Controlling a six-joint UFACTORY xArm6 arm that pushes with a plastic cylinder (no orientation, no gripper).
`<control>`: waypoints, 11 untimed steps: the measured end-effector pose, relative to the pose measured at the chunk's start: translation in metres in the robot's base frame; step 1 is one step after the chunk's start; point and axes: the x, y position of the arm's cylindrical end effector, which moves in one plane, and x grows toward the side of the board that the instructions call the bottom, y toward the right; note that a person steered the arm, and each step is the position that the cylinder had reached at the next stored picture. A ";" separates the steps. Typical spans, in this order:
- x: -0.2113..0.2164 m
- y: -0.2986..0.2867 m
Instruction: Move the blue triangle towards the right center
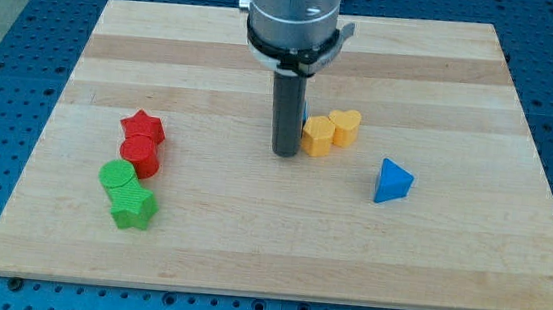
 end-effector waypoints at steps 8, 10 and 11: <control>0.017 0.152; 0.009 0.156; 0.042 0.166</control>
